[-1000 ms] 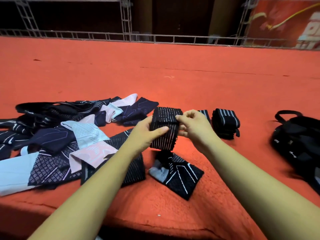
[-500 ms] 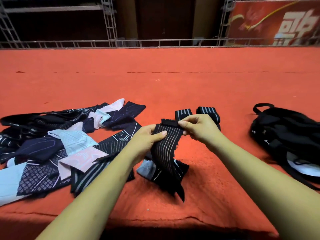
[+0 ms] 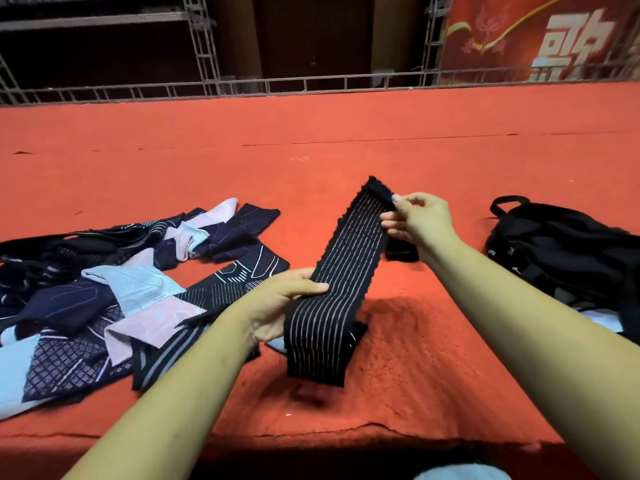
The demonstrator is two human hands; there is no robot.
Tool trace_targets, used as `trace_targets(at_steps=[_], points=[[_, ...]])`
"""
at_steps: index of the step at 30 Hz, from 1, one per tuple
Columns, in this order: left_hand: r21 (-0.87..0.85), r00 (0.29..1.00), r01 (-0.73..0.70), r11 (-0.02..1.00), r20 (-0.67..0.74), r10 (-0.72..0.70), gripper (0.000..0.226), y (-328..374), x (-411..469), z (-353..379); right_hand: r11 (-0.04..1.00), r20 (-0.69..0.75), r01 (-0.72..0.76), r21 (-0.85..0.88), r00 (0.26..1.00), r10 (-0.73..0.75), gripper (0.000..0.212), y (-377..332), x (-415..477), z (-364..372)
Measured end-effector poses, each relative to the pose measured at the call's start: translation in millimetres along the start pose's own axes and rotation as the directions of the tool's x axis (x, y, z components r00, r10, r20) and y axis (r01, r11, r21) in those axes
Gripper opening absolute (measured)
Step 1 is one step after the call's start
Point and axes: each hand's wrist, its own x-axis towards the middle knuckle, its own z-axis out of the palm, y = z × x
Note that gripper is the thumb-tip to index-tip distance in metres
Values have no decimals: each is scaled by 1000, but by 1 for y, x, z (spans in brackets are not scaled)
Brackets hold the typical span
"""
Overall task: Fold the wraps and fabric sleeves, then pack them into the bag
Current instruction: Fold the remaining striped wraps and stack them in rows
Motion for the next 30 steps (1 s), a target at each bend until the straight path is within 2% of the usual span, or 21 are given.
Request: trace_targets(at_steps=[3,5,7,9,10,14,17,21,25,30], points=[[-131,998,2,991,63,6,26,-5,5,5,999,29,39,0,999,-39,12,-5,6,3],[-150,996,56,987,77,-44,25,-21,15,6,999,47,34,-17,998,-33,12,-3,7,4],[1,991,114,993,-68,-114,21,-46,28,1,998,55,25,-55,998,-22,13,3,4,5],[208,960,170,963,-256,-114,20,-73,41,-7,993,74,17,-114,997,-9,14,14,-3,6],[241,944,177,954,-315,-96,17,-84,46,-11,990,97,16,-142,995,-2,14,20,-8,6],[116,904,56,992,-428,-1,8,-104,60,-16,980,184,32,-197,983,5,12,44,-26,8],[42,871,6,999,-490,15,15,-111,66,-18,980,192,50,-191,981,-13,11,60,-42,6],[-47,838,-64,997,-546,28,12,-117,72,-22,967,218,128,-221,973,-79,7,90,-62,3],[-184,869,-165,969,-491,55,23,-113,66,-20,958,301,191,-214,946,-121,8,120,-85,0],[-260,913,-209,943,-398,93,31,-111,52,-22,956,303,166,-243,949,-87,12,146,-104,-7]])
